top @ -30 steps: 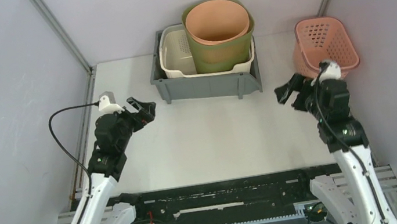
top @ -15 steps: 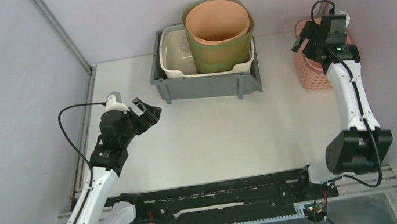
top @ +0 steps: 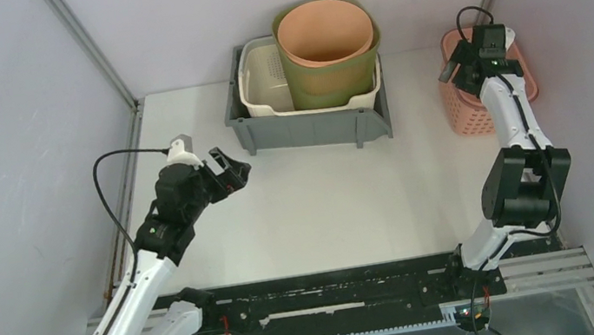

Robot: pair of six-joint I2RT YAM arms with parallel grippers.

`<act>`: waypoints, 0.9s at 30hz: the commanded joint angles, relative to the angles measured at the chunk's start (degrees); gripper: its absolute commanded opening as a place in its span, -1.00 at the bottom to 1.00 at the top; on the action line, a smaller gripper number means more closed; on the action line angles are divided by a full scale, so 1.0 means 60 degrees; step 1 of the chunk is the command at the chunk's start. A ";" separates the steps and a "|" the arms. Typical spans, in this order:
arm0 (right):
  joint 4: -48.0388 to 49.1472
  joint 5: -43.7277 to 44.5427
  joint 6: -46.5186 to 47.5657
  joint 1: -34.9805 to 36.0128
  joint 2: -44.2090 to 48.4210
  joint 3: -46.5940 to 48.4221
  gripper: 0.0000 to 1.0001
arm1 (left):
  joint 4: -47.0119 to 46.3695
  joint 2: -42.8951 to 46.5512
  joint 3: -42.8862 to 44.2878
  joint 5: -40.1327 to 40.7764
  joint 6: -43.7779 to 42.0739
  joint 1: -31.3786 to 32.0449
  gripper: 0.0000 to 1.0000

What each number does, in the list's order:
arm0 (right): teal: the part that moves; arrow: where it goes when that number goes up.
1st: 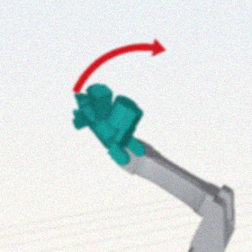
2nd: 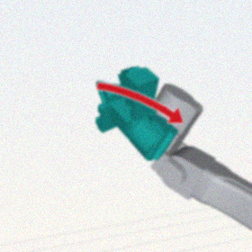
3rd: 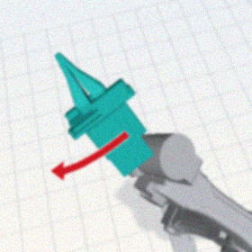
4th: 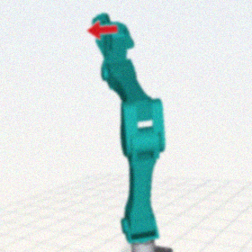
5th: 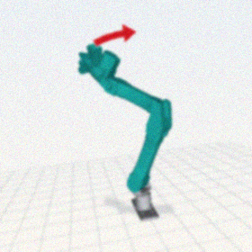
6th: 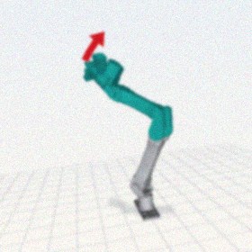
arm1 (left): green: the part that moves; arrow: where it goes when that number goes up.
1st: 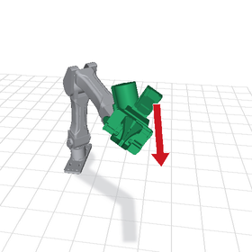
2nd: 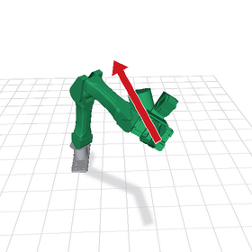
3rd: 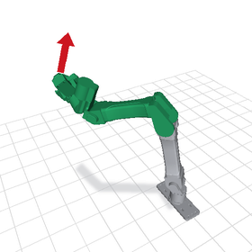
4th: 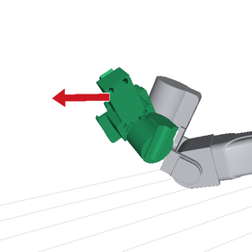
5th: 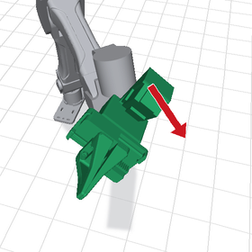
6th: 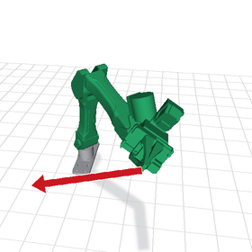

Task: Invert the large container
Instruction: Turn the container upside down at the center of the board.

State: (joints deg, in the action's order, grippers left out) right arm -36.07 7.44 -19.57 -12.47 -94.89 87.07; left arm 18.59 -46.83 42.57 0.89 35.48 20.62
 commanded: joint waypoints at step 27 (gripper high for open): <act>0.0076 -0.0436 -0.0012 0.0875 -0.0229 -0.1054 -1.00 | 0.0391 0.0401 0.0525 -0.0048 -0.0553 0.0051 1.00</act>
State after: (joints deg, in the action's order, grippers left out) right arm -32.25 7.25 -15.94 -8.49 -101.47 83.85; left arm 21.02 -45.43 42.57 1.28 33.54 20.67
